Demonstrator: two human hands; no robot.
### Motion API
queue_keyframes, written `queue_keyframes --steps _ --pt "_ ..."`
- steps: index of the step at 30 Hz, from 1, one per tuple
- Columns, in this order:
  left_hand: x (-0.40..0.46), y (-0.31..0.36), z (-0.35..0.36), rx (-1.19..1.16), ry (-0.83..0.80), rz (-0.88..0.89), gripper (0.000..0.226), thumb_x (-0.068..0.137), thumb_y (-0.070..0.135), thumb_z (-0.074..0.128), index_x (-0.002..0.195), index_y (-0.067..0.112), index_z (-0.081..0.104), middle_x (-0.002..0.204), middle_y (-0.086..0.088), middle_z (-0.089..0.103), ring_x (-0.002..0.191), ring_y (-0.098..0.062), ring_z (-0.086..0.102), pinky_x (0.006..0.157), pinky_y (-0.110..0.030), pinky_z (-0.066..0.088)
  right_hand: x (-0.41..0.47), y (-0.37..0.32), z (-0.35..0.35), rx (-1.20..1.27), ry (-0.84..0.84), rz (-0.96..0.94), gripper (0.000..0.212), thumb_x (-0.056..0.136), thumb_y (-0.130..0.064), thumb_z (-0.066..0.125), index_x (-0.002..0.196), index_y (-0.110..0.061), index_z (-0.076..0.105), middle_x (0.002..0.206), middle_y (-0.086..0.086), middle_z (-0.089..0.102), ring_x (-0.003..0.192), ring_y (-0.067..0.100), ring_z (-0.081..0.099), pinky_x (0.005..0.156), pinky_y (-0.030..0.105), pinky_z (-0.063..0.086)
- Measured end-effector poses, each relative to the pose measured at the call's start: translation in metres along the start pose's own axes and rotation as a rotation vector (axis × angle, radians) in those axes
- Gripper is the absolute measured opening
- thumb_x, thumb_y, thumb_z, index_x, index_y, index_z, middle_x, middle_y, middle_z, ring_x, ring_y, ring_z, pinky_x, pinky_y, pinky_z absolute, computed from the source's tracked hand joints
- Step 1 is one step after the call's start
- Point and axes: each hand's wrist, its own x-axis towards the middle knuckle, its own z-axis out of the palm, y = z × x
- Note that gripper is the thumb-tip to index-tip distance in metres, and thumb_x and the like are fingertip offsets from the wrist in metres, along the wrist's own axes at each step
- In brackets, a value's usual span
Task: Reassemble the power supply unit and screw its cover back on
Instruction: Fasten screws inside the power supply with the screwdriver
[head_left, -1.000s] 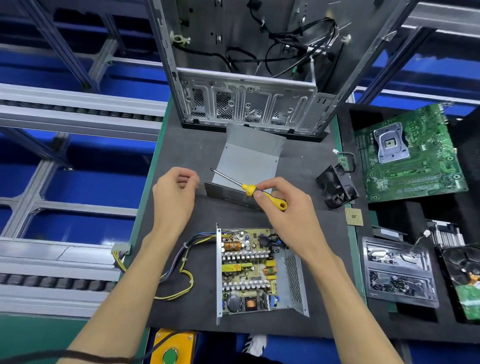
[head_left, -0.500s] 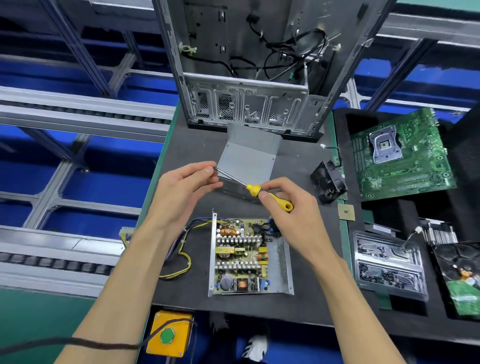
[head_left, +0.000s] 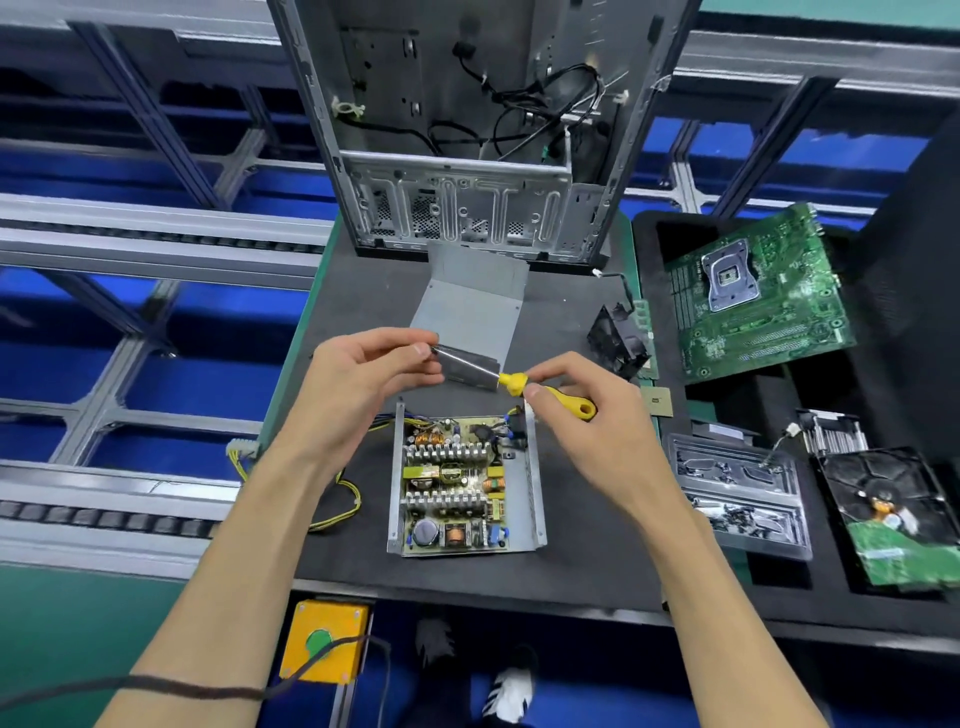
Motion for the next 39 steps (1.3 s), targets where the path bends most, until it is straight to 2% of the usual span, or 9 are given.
queue_keyframes --steps 7,12,19,23,27,29,31,35,39 --pt "-0.002 0.007 -0.005 0.23 -0.151 -0.096 0.021 0.092 0.002 0.068 0.084 0.014 0.083 0.077 -0.011 0.074 0.074 -0.021 0.072 0.072 -0.024 0.059 -0.005 -0.004 -0.014 -0.148 -0.028 -0.048 0.014 0.092 -0.017 0.073 0.088 -0.03 0.07 0.074 -0.022 0.069 0.065 -0.002 0.061 0.058 0.006 0.038" --pt "0.0 0.007 -0.001 0.059 -0.141 -0.182 0.014 0.091 0.007 0.067 0.096 0.002 0.079 0.079 -0.01 0.072 0.072 -0.018 0.07 0.069 -0.024 0.059 -0.004 -0.006 -0.014 -0.135 0.011 -0.08 0.012 0.092 -0.017 0.073 0.091 -0.029 0.071 0.07 -0.022 0.067 0.065 0.002 0.061 0.057 0.007 0.037" --pt "0.009 0.007 0.0 -0.112 -0.153 -0.233 0.019 0.081 0.015 0.072 0.094 0.006 0.082 0.082 -0.007 0.073 0.076 -0.016 0.072 0.073 -0.025 0.059 0.002 -0.005 -0.011 -0.071 0.01 -0.027 0.011 0.093 -0.018 0.072 0.095 -0.028 0.07 0.066 -0.01 0.066 0.058 0.004 0.054 0.058 0.009 0.036" --pt "0.017 0.007 0.001 -0.173 -0.142 -0.246 0.018 0.084 0.015 0.07 0.094 0.006 0.082 0.082 -0.005 0.073 0.077 -0.016 0.072 0.074 -0.025 0.059 0.008 -0.005 -0.01 -0.037 0.003 0.002 0.014 0.092 -0.012 0.069 0.095 -0.025 0.064 0.059 -0.016 0.059 0.054 0.004 0.046 0.057 0.01 0.035" --pt "0.026 0.006 0.004 -0.249 -0.153 -0.289 0.023 0.085 0.022 0.072 0.098 0.006 0.082 0.087 -0.007 0.075 0.081 -0.016 0.074 0.073 -0.024 0.059 0.014 -0.008 -0.008 -0.011 0.039 0.01 0.014 0.092 -0.012 0.073 0.096 -0.024 0.066 0.068 -0.009 0.071 0.062 0.013 0.061 0.06 0.015 0.042" --pt "0.03 0.005 0.004 -0.23 -0.144 -0.313 0.039 0.082 0.036 0.075 0.105 0.005 0.079 0.094 -0.01 0.077 0.086 -0.018 0.075 0.071 -0.024 0.059 0.017 -0.011 -0.008 0.033 0.073 0.01 0.013 0.091 -0.013 0.076 0.097 -0.023 0.069 0.071 -0.005 0.073 0.064 0.012 0.066 0.06 0.014 0.044" --pt "0.033 0.001 0.001 -0.081 -0.072 -0.283 0.048 0.083 0.049 0.073 0.108 0.008 0.077 0.097 -0.011 0.078 0.086 -0.018 0.075 0.066 -0.024 0.058 0.019 -0.013 -0.012 0.106 0.115 0.007 0.011 0.091 -0.011 0.077 0.099 -0.018 0.073 0.07 -0.004 0.072 0.054 0.004 0.061 0.053 0.01 0.041" --pt "0.031 -0.02 -0.005 0.535 0.07 0.028 0.018 0.097 0.034 0.064 0.092 0.023 0.078 0.083 0.007 0.077 0.077 -0.004 0.07 0.069 -0.02 0.052 0.025 -0.013 -0.023 0.186 0.171 0.026 0.008 0.089 -0.014 0.078 0.095 -0.019 0.077 0.073 0.002 0.073 0.04 0.017 0.047 0.038 0.021 0.036" --pt "0.02 -0.037 0.009 1.115 -0.135 0.222 0.012 0.096 0.033 0.063 0.096 0.029 0.074 0.096 0.014 0.071 0.09 -0.009 0.064 0.084 -0.034 0.052 0.035 -0.008 -0.02 0.146 0.2 0.027 0.007 0.089 -0.011 0.078 0.084 -0.009 0.074 0.096 -0.002 0.077 0.057 0.025 0.059 0.038 0.026 0.042"
